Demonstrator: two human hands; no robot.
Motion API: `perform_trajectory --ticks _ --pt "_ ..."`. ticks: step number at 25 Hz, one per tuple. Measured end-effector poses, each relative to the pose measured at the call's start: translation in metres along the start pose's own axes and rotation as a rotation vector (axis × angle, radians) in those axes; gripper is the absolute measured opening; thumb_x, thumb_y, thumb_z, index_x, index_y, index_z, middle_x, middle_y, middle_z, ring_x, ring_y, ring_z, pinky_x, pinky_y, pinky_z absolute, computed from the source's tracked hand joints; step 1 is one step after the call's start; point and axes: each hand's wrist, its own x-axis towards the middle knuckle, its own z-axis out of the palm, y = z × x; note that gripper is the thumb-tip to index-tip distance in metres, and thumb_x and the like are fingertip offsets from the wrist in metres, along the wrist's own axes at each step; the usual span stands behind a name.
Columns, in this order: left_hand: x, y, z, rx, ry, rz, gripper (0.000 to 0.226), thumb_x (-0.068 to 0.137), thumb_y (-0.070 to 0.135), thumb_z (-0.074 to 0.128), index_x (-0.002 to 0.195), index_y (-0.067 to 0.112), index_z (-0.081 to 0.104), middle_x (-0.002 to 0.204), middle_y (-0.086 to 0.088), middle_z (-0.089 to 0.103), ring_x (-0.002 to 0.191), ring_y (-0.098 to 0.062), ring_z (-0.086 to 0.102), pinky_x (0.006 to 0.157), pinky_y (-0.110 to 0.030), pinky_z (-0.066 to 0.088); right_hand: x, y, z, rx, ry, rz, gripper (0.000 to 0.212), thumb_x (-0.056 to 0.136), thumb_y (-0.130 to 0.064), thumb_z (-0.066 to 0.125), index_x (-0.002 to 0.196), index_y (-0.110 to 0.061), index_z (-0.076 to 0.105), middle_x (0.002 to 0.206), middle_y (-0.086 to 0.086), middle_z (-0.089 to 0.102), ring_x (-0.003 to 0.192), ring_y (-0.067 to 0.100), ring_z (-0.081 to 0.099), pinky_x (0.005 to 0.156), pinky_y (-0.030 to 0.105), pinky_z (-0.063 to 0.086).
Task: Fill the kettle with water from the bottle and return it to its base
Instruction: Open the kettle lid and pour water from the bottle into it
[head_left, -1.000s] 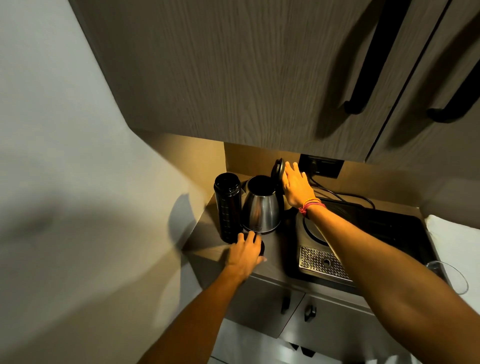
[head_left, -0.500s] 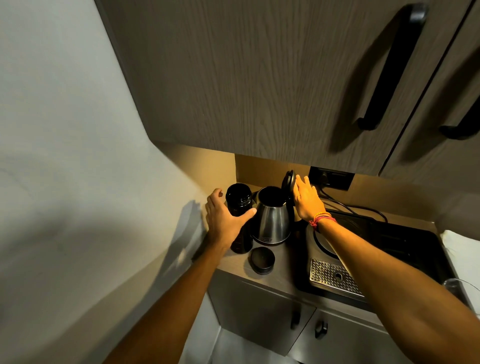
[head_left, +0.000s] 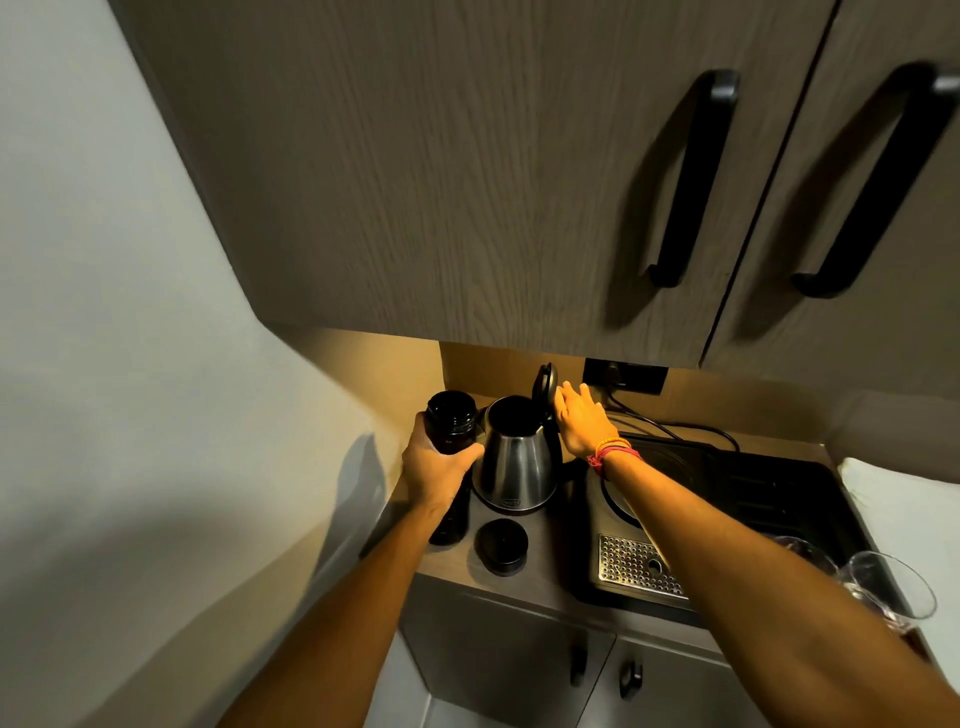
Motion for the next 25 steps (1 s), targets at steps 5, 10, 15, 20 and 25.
perform_trajectory --ticks 5,10,15,20,25 --pt "0.008 0.021 -0.004 0.45 -0.067 0.13 0.073 0.06 0.04 0.086 0.125 0.02 0.057 0.116 -0.004 0.069 0.107 -0.028 0.066 0.082 -0.039 0.058 -0.002 0.0 -0.003 -0.006 -0.014 -0.003 0.046 0.095 -0.005 0.047 0.14 -0.002 0.039 0.139 0.02 0.041 0.129 0.041 0.038 0.107 0.061 0.041" --pt "0.019 0.043 0.005 0.893 -0.15 0.235 0.089 0.064 0.053 0.08 0.139 0.02 0.046 0.125 -0.009 0.065 0.112 -0.032 0.061 0.079 -0.042 0.056 -0.005 0.001 -0.004 0.004 -0.005 -0.002 0.043 0.096 -0.009 0.046 0.138 0.0 0.04 0.135 0.021 0.043 0.126 0.041 0.04 0.103 0.057 0.045" --pt "0.023 0.05 0.008 1.03 -0.171 0.24 0.089 0.066 0.049 0.08 0.141 0.018 0.044 0.127 -0.01 0.064 0.116 -0.033 0.06 0.085 -0.044 0.056 -0.007 0.0 -0.007 0.008 -0.005 -0.01 0.046 0.096 -0.008 0.049 0.14 -0.001 0.038 0.138 0.021 0.042 0.13 0.041 0.038 0.106 0.058 0.043" --pt "0.024 0.053 0.007 1.112 -0.165 0.253 0.086 0.066 0.046 0.08 0.14 0.018 0.045 0.125 -0.008 0.065 0.117 -0.032 0.06 0.084 -0.045 0.054 -0.011 -0.002 -0.009 0.004 -0.003 -0.018 0.046 0.096 -0.011 0.052 0.139 -0.002 0.039 0.135 0.021 0.044 0.128 0.039 0.04 0.105 0.055 0.045" --pt "0.025 0.053 0.006 1.209 -0.156 0.296 0.08 0.069 0.046 0.079 0.136 0.018 0.046 0.122 -0.006 0.065 0.114 -0.029 0.059 0.08 -0.042 0.053 -0.013 -0.002 -0.01 0.017 -0.002 -0.028 0.047 0.096 -0.014 0.053 0.14 -0.003 0.038 0.136 0.021 0.044 0.13 0.04 0.039 0.106 0.057 0.044"
